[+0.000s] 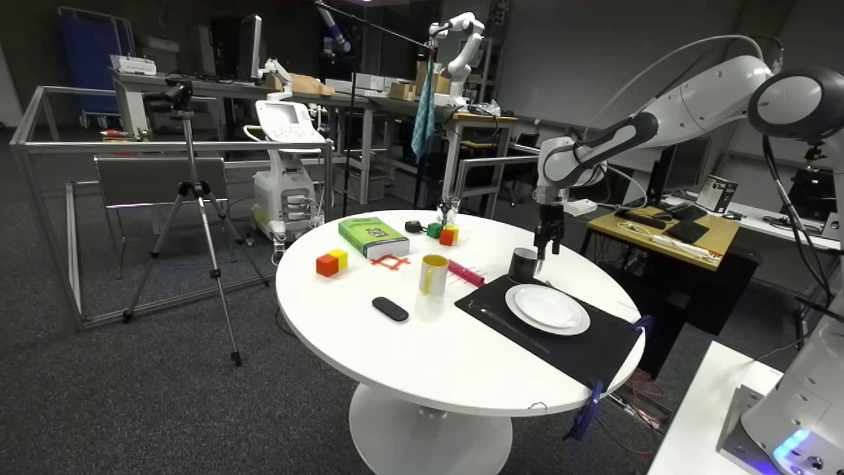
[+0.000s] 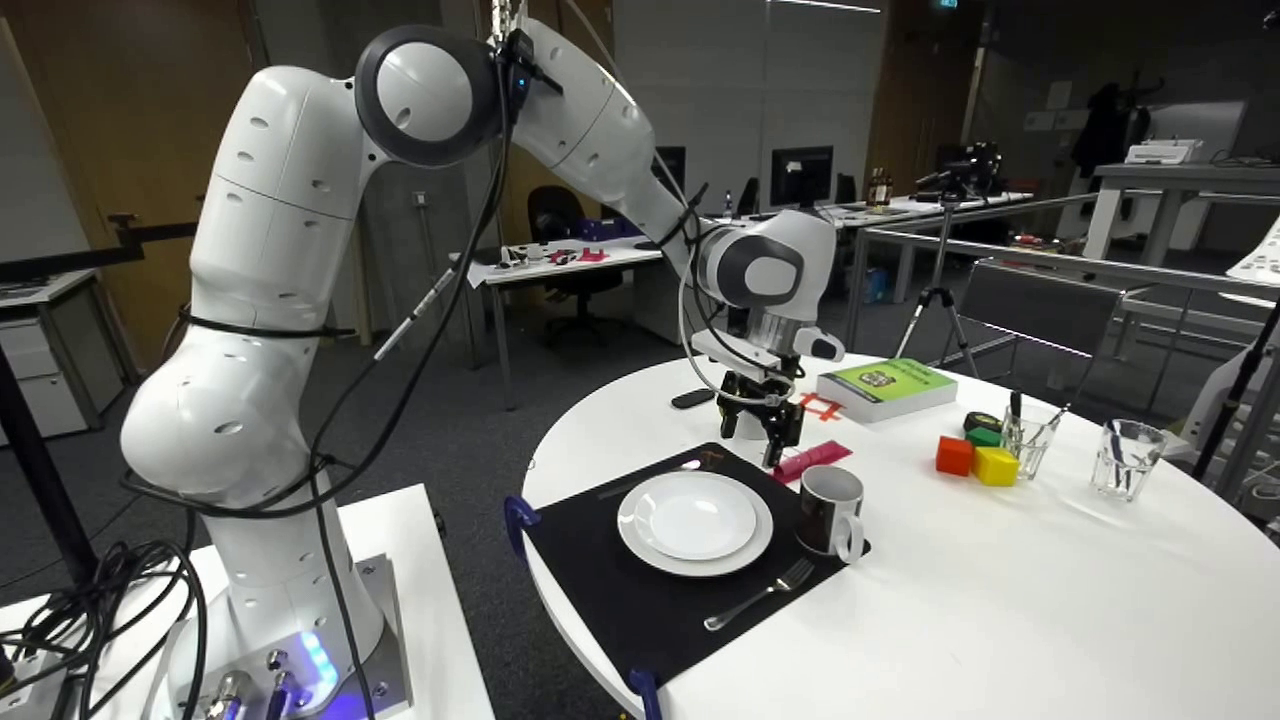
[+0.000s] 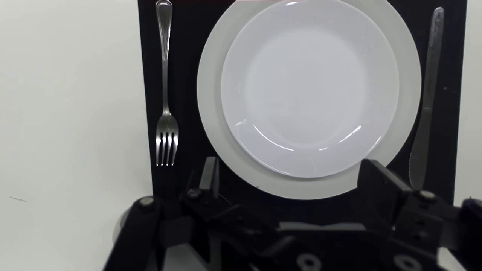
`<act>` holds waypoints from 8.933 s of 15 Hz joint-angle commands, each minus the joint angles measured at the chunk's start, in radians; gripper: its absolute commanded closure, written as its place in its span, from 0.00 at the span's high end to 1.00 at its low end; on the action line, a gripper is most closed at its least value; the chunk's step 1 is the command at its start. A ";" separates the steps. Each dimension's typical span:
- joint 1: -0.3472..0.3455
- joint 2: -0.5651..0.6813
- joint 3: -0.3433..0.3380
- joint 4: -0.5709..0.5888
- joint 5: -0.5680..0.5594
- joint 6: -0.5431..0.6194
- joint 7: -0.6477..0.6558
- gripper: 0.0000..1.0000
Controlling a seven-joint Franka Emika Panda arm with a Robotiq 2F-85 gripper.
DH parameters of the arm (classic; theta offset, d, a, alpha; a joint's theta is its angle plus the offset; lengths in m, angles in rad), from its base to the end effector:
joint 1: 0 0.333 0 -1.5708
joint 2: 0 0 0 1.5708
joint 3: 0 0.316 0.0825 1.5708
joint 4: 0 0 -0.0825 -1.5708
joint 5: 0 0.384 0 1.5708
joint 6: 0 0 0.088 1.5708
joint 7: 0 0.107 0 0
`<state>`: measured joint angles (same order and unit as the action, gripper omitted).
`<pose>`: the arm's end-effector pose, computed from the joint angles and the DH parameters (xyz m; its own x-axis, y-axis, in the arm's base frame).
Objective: Take the fork out of the cup then move the cup off of the table mat
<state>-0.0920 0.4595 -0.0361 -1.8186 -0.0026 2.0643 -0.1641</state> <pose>0.6179 -0.0784 0.2698 0.9764 0.0404 -0.2120 0.0377 -0.9991 -0.0169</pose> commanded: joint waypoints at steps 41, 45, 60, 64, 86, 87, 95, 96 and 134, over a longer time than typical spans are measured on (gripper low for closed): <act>-0.056 0.347 -0.032 0.303 0.076 0.244 0.107 1.00; -0.052 0.356 -0.036 0.299 0.073 0.319 0.115 1.00; -0.014 0.395 -0.096 0.303 0.023 0.509 0.231 1.00; -0.021 0.401 -0.111 0.312 0.024 0.523 0.242 1.00; -0.039 0.412 -0.185 0.370 0.025 0.492 0.319 1.00; -0.042 0.406 -0.177 0.367 0.029 0.482 0.311 1.00; -0.034 0.272 -0.087 0.273 0.048 0.242 0.254 1.00; -0.035 0.254 -0.075 0.264 0.052 0.217 0.247 1.00; 0.044 -0.538 -0.016 -0.448 -0.003 0.155 0.068 1.00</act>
<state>-0.0437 0.0067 -0.0493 -2.1829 -0.0034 2.1648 -0.0663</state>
